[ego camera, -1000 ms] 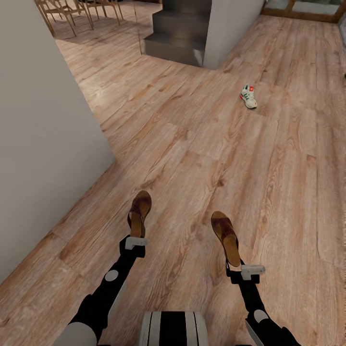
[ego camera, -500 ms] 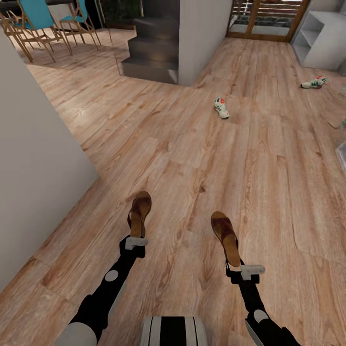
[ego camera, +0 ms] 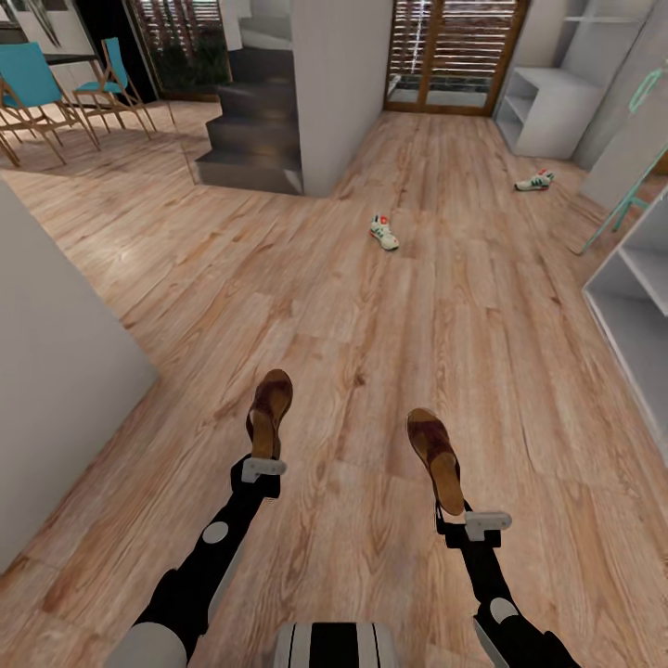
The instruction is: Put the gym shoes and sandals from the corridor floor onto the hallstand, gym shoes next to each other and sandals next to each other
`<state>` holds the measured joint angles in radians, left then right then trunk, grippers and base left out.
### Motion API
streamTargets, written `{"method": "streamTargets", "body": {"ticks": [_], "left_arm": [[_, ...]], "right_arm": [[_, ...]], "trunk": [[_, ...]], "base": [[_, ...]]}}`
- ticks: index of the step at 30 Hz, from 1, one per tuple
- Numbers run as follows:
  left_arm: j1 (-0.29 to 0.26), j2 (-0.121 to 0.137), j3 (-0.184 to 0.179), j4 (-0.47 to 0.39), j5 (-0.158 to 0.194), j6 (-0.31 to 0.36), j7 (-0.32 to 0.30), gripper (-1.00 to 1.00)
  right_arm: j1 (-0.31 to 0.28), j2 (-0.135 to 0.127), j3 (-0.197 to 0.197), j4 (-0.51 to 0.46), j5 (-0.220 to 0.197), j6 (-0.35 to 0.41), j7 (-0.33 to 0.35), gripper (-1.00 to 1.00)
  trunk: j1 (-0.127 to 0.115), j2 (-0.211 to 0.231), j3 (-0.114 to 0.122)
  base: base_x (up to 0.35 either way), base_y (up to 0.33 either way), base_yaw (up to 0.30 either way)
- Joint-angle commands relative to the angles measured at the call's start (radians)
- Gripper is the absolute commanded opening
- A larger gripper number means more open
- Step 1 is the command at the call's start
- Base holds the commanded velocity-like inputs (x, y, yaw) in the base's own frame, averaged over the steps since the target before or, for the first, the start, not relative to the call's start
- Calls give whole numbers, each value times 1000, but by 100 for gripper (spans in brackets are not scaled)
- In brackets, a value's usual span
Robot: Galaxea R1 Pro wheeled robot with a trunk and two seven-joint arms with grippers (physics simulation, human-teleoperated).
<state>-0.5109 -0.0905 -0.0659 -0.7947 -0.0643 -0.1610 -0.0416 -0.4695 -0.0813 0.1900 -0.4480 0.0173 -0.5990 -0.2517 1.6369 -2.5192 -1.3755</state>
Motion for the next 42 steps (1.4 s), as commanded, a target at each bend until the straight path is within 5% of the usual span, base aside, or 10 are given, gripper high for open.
{"method": "streamTargets", "body": {"ticks": [1, 22, 42], "left_arm": [[0, 0, 0, 0, -3, 0, 0, -100], [0, 0, 0, 0, -3, 0, 0, -100], [0, -2, -1, -1, -2, 3, 0, -100]], "right_arm": [[0, 0, 0, 0, -4, -1, 2, -100], [0, 0, 0, 0, -4, -1, 2, -100], [0, 0, 0, 1, -4, -1, 2, -100]], "trunk": [[0, 0, 5], [-10, 5, 112], [-10, 5, 123]], "base": [[0, 0, -250], [0, 0, -250], [158, 0, -116]]}}
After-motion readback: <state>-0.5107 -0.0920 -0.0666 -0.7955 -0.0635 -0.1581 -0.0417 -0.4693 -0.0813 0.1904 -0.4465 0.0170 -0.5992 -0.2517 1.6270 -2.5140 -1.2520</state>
